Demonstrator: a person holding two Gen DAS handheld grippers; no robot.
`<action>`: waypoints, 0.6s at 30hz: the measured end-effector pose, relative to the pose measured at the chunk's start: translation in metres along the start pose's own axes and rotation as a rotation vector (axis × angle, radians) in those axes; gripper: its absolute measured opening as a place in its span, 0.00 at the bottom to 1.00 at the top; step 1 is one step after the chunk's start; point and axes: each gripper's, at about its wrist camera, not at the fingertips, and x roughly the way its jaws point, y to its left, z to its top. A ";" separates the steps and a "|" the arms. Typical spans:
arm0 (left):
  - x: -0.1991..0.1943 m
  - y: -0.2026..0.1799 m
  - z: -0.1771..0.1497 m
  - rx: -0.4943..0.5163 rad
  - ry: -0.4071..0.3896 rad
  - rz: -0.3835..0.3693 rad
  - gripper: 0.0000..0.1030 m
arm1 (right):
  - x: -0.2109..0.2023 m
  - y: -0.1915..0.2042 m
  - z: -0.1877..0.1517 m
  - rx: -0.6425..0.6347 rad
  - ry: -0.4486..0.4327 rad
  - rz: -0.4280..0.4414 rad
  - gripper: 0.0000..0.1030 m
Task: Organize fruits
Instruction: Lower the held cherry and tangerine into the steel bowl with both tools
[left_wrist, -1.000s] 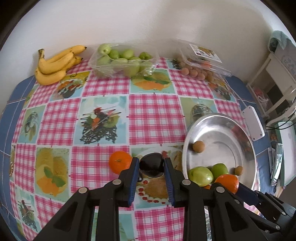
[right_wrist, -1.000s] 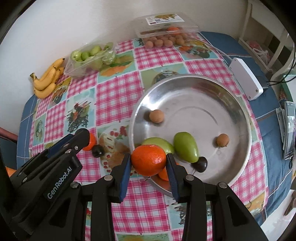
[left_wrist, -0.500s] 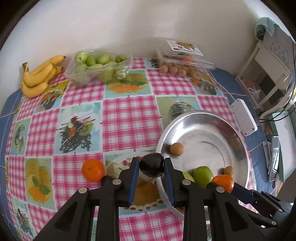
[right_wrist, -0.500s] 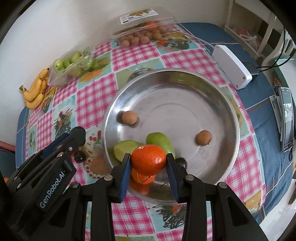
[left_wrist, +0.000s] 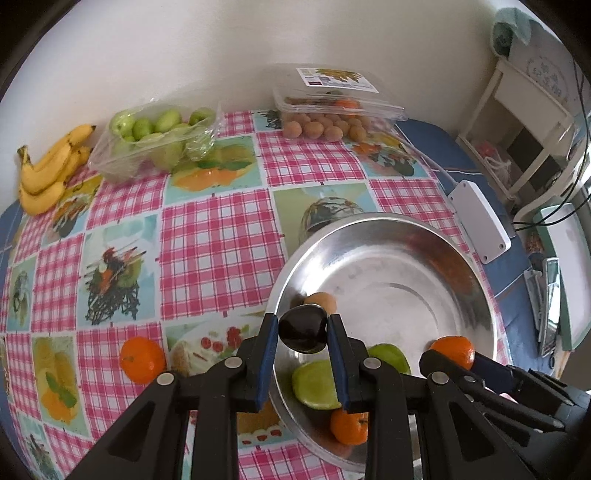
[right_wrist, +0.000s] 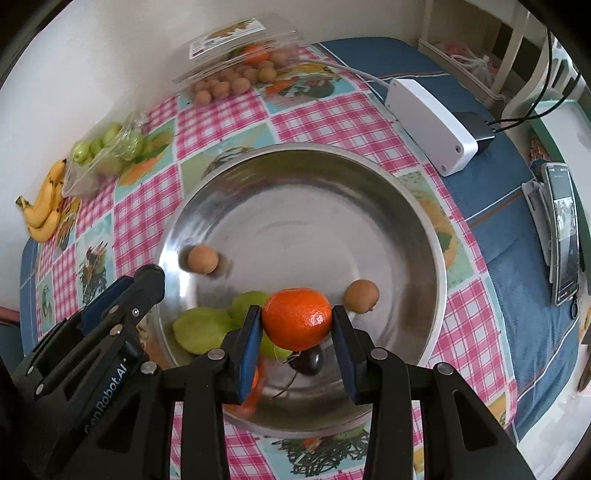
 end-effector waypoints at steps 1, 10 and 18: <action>0.002 -0.001 0.001 0.004 0.000 0.000 0.29 | 0.001 -0.001 0.001 0.002 -0.002 -0.005 0.38; 0.023 0.005 -0.001 -0.009 0.048 -0.004 0.29 | 0.014 -0.011 0.007 0.030 0.005 -0.022 0.38; 0.025 0.001 -0.004 0.011 0.063 -0.010 0.29 | 0.020 -0.013 0.006 0.039 0.019 -0.034 0.38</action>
